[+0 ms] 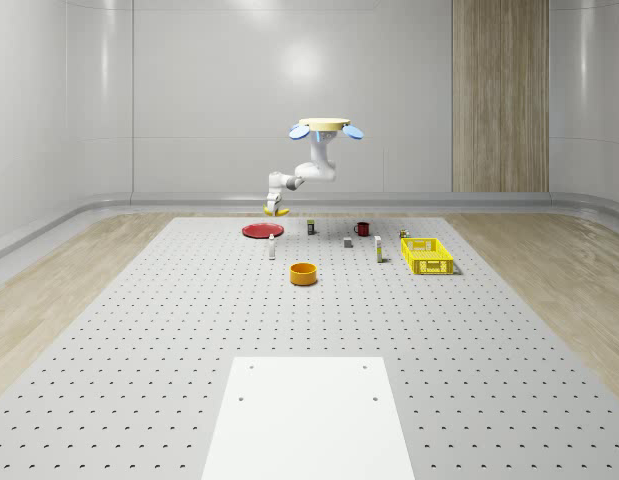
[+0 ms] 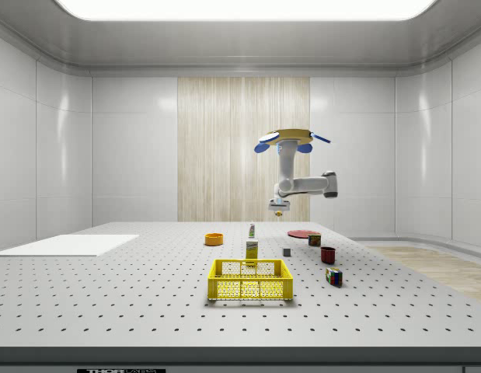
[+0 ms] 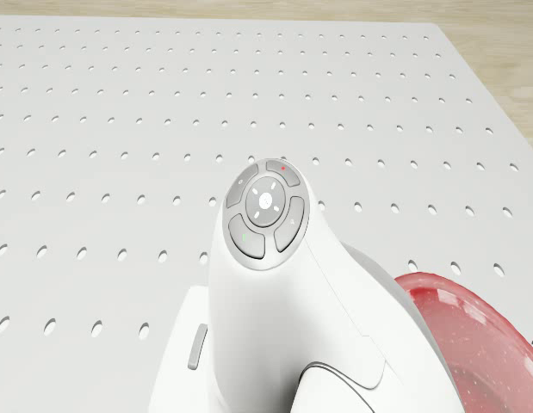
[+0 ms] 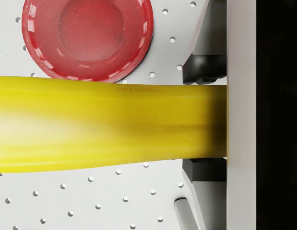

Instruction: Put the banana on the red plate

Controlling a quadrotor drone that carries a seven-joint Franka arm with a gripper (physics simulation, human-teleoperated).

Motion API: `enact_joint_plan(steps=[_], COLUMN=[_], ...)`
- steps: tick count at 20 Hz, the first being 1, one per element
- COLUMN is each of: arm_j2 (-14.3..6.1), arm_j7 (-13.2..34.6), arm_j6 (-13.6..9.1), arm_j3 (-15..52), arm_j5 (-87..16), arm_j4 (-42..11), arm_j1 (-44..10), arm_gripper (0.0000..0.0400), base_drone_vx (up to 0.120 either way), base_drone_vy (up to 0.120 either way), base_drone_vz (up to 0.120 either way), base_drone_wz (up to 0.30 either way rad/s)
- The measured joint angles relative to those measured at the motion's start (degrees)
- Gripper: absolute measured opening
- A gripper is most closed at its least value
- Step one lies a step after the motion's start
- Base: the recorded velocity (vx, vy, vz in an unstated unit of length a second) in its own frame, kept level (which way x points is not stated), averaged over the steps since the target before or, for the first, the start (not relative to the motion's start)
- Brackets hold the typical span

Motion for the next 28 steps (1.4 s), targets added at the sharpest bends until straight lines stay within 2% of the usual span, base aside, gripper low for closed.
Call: enact_joint_plan(steps=[11, 15, 20, 26, 28], arm_j2=[-0.11, -0.11, -0.04, 0.06, 0.09], arm_j7=[-18.93, -24.43, -27.61, -29.06, -29.29], arm_j6=[0.04, 0.01, -0.06, -0.16, -0.19], arm_j3=[0.04, 0.05, 0.04, 0.04, 0.03], arm_j5=[0.31, 0.39, 0.43, 0.43, 0.43], arm_j4=[0.06, 0.07, 0.08, 0.08, 0.08], arm_j1=[-0.08, -0.09, -0.07, -0.05, -0.04], arm_gripper=[0.0201, 0.0201, 0.0201, 0.0200, 0.0200], base_drone_vx=[0.000, 0.090, 0.088, 0.120, 0.000], base_drone_vy=[0.000, 0.000, 0.000, 0.007, 0.000], base_drone_vz=[0.000, 0.000, 0.000, 0.000, 0.000], base_drone_wz=[-0.300, -0.050, 0.000, 0.000, 0.000])
